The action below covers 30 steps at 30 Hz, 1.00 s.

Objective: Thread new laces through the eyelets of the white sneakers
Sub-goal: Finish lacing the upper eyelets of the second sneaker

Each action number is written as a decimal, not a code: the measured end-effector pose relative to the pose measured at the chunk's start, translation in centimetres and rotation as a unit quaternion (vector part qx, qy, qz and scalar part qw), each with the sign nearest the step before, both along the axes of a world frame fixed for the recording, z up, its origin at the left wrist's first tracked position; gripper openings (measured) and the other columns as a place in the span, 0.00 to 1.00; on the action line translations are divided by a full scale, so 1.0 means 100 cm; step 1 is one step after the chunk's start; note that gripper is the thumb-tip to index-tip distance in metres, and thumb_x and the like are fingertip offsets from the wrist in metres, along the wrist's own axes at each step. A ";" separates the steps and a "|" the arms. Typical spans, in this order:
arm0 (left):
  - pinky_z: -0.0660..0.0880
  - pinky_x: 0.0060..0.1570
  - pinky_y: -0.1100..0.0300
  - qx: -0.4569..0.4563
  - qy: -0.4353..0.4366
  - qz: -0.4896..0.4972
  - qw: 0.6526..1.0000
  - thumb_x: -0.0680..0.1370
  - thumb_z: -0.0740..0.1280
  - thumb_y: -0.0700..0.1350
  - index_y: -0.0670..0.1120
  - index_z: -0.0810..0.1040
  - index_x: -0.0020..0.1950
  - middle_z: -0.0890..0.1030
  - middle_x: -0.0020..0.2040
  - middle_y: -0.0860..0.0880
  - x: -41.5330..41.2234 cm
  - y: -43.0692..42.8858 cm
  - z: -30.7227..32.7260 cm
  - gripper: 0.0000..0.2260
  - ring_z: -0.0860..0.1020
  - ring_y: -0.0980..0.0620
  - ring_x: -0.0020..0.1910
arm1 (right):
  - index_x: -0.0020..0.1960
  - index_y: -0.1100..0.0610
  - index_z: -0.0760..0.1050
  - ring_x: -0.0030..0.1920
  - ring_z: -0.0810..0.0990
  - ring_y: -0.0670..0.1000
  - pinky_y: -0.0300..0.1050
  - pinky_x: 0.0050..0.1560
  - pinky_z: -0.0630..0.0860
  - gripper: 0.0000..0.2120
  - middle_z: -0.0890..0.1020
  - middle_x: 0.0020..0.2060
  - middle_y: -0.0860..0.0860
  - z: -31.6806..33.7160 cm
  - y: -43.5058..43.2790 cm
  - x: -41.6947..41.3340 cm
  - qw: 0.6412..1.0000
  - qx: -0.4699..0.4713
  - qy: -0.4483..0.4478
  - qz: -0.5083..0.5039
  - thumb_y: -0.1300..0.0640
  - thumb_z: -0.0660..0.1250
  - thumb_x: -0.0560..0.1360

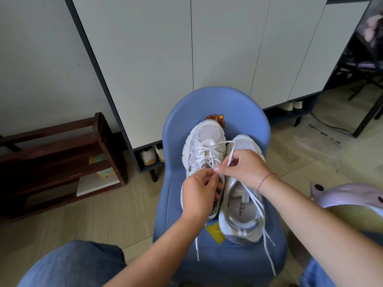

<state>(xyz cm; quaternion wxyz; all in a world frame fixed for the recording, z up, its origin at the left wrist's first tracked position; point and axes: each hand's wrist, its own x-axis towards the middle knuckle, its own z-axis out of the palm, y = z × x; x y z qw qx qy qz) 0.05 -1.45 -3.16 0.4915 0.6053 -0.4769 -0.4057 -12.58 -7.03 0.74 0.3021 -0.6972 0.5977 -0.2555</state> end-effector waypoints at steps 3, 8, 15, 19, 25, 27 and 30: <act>0.76 0.29 0.59 -0.009 -0.021 0.012 1.000 0.79 0.65 0.43 0.50 0.80 0.41 0.82 0.31 0.47 -0.001 0.001 0.000 0.08 0.75 0.56 0.24 | 0.40 0.57 0.81 0.37 0.77 0.45 0.36 0.37 0.70 0.12 0.79 0.32 0.46 -0.003 -0.001 0.003 1.000 -0.002 -0.002 -0.008 0.49 0.76 0.66; 0.79 0.31 0.58 -0.004 -0.021 0.036 0.999 0.78 0.66 0.41 0.48 0.81 0.40 0.82 0.30 0.46 0.005 0.005 0.006 0.08 0.77 0.55 0.25 | 0.39 0.58 0.80 0.35 0.75 0.45 0.39 0.38 0.71 0.13 0.76 0.30 0.46 -0.007 -0.002 0.002 0.999 -0.001 -0.014 -0.031 0.50 0.77 0.65; 0.74 0.28 0.64 -0.003 0.011 0.074 0.997 0.76 0.67 0.38 0.42 0.81 0.41 0.81 0.27 0.48 0.039 0.008 0.026 0.05 0.76 0.55 0.24 | 0.42 0.55 0.69 0.36 0.71 0.46 0.40 0.34 0.65 0.20 0.71 0.35 0.45 -0.005 0.001 0.003 0.999 -0.015 0.006 -0.051 0.47 0.77 0.64; 0.74 0.27 0.64 -0.032 0.038 0.155 0.987 0.76 0.66 0.37 0.41 0.81 0.42 0.81 0.28 0.47 0.077 0.000 0.040 0.06 0.76 0.52 0.25 | 0.67 0.54 0.64 0.52 0.72 0.49 0.39 0.48 0.65 0.36 0.72 0.51 0.47 -0.003 0.001 0.001 0.999 0.002 -0.002 -0.037 0.47 0.76 0.66; 0.76 0.29 0.64 -0.050 0.073 0.295 0.951 0.79 0.63 0.38 0.41 0.79 0.44 0.80 0.31 0.48 0.134 -0.009 0.051 0.07 0.77 0.53 0.27 | 0.65 0.51 0.68 0.47 0.74 0.49 0.41 0.46 0.67 0.31 0.75 0.48 0.49 -0.006 0.001 0.000 1.000 -0.017 -0.003 -0.017 0.47 0.75 0.66; 0.77 0.34 0.62 -0.044 0.071 0.343 0.936 0.80 0.61 0.40 0.40 0.79 0.48 0.80 0.34 0.47 0.149 -0.012 0.052 0.08 0.78 0.53 0.29 | 0.63 0.50 0.70 0.46 0.75 0.49 0.42 0.47 0.69 0.28 0.75 0.46 0.49 -0.006 0.002 0.000 1.000 -0.017 -0.005 -0.016 0.48 0.75 0.66; 0.75 0.36 0.63 -0.039 0.060 0.416 0.907 0.79 0.58 0.40 0.41 0.78 0.48 0.78 0.35 0.50 0.165 -0.013 0.054 0.09 0.77 0.55 0.31 | 0.61 0.50 0.72 0.45 0.76 0.49 0.43 0.48 0.72 0.25 0.76 0.44 0.49 -0.007 0.002 0.000 1.000 -0.022 -0.007 -0.014 0.48 0.75 0.67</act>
